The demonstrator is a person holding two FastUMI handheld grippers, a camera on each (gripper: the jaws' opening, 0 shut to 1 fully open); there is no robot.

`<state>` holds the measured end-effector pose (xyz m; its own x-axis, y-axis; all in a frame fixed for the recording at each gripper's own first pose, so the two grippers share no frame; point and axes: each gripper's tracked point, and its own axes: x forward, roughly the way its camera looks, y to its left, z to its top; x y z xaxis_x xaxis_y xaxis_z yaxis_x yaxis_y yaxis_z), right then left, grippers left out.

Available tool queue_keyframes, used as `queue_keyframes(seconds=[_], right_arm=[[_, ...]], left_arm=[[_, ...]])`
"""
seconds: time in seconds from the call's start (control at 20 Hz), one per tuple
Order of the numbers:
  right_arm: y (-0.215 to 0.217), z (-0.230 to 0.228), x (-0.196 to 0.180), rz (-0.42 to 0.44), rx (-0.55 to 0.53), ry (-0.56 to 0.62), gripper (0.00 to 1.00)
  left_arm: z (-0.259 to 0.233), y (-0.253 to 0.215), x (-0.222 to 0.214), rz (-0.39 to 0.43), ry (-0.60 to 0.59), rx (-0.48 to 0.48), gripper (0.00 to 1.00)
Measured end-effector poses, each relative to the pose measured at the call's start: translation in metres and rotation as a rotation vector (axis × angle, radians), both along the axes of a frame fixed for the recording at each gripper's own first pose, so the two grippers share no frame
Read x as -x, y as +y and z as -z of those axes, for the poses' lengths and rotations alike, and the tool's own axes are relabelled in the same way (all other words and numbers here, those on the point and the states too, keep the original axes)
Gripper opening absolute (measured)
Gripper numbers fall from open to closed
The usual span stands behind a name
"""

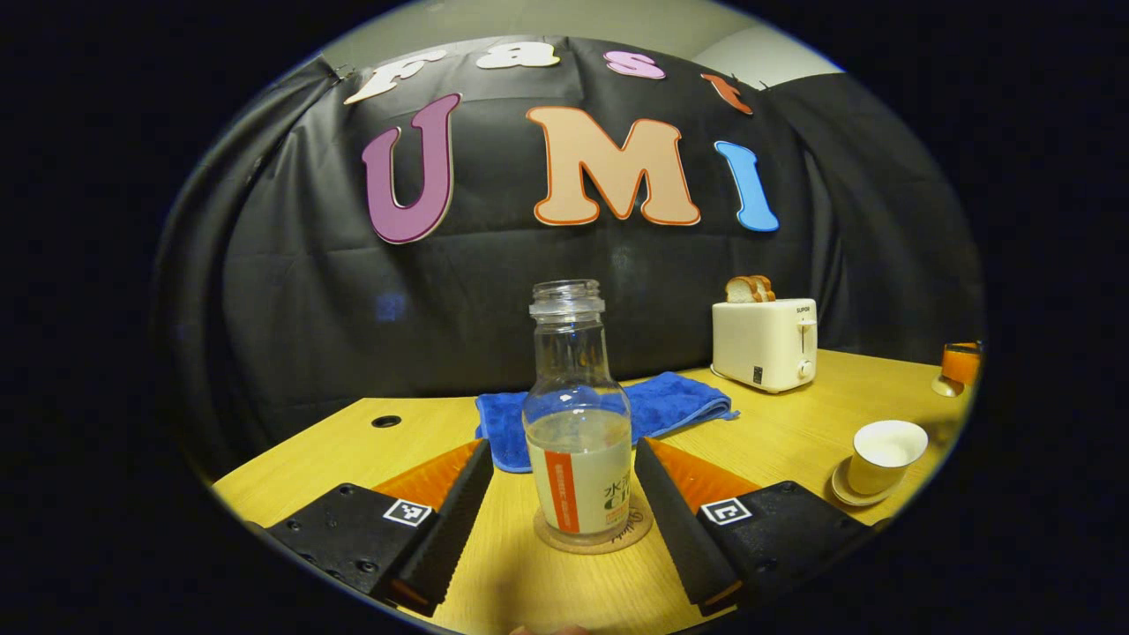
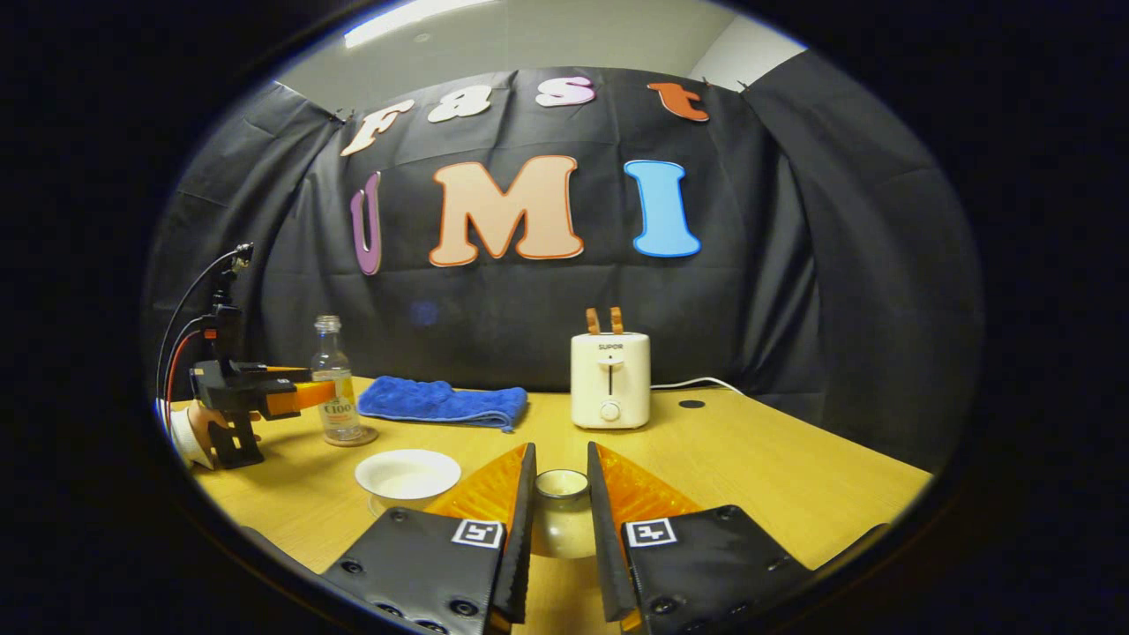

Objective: Open the teacup lid with one hand, grasp the water bottle and pour water into the teacup with the other hand; after pouring, place the water bottle on the coaster and then close the teacup lid.

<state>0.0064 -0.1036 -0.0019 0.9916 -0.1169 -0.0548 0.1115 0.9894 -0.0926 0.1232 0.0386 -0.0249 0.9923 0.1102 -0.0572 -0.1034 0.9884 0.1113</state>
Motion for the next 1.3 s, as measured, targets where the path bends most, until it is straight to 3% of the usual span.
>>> queue_keyframes(seconds=[0.3,0.65,1.3], right_arm=[[0.052,0.009,-0.017,-0.197,-0.022,0.027,0.36],[0.097,0.018,-0.040,-0.325,-0.037,0.052,0.36],[0.116,0.037,-0.066,-0.322,-0.023,0.155,0.36]], left_arm=[[-0.005,0.005,0.038,-0.032,-0.039,0.038,0.94],[-0.007,0.012,0.060,-0.099,-0.049,0.019,0.95],[-0.007,0.010,0.063,-0.099,-0.058,0.049,0.94]])
